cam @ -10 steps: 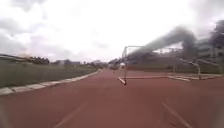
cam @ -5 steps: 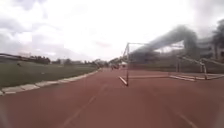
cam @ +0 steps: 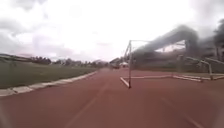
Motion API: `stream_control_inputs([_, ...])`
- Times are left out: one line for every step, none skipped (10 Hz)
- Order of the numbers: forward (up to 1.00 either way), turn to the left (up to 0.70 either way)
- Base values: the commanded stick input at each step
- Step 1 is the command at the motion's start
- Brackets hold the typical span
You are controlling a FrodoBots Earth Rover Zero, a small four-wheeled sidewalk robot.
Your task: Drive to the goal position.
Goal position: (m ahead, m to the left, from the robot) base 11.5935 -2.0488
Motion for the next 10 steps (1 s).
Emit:
stream_control_inputs([0.70, 0.00])
stream_control_inputs([0.70, 0.35])
stream_control_inputs([0.70, 0.35])
stream_control_inputs([0.70, 0.00])
stream_control_inputs([0.70, 0.00])
stream_control_inputs([0.70, 0.00])
stream_control_inputs([0.70, 0.00])
stream_control_inputs([0.70, 0.00])
stream_control_inputs([0.70, 0.00])
stream_control_inputs([0.70, 0.00])
